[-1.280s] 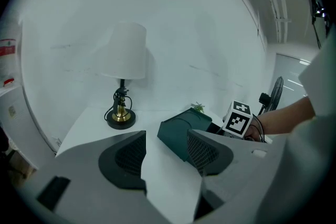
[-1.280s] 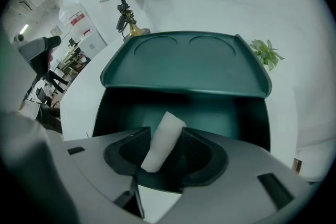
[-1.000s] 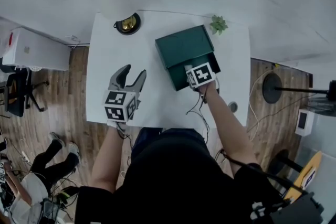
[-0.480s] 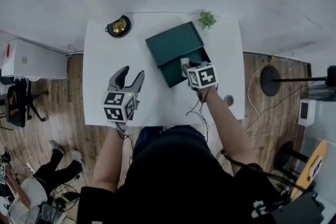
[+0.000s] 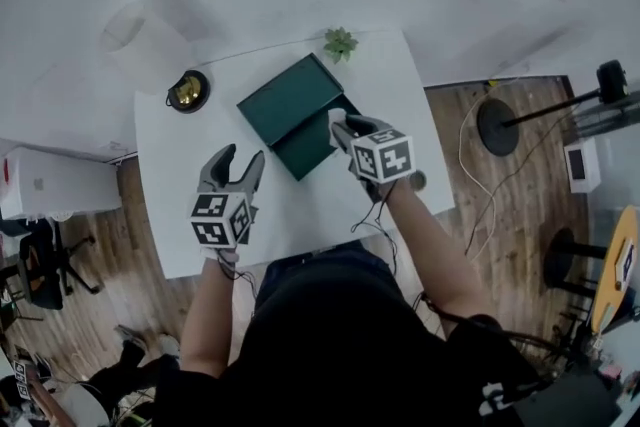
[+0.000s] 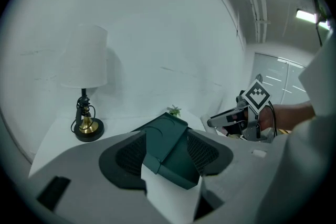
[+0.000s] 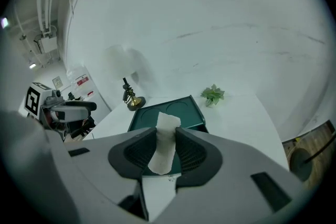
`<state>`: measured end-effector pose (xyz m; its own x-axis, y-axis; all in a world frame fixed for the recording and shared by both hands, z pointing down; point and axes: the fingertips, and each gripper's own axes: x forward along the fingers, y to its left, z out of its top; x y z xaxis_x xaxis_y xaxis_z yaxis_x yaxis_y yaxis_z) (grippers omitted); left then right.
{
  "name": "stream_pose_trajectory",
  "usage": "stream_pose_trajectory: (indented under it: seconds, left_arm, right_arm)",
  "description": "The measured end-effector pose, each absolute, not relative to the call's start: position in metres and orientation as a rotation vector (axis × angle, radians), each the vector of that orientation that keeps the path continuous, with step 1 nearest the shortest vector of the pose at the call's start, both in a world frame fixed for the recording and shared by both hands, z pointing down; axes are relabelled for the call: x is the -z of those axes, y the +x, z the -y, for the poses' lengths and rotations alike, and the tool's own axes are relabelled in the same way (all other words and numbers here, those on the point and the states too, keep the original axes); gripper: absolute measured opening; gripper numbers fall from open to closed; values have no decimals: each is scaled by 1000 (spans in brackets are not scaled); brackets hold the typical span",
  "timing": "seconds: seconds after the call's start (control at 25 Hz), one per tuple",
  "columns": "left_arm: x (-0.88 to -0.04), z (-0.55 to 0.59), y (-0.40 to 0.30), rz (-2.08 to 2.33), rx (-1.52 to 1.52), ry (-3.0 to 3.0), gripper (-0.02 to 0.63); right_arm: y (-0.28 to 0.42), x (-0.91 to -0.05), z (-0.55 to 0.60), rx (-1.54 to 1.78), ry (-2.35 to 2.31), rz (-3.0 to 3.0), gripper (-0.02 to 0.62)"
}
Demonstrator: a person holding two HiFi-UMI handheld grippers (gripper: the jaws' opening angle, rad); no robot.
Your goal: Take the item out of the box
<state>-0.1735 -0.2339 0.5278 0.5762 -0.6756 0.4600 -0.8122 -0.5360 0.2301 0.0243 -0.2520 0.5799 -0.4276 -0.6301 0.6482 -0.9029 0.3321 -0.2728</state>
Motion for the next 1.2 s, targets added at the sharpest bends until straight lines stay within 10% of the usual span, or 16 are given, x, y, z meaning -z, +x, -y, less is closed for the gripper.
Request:
stream_pose_trajectory:
  seconds: [1.2]
  left_arm:
    - [-548,229,-94,1104,-562,2399,241]
  right_arm:
    - [163,-672,223,-1033,1553,1890,127]
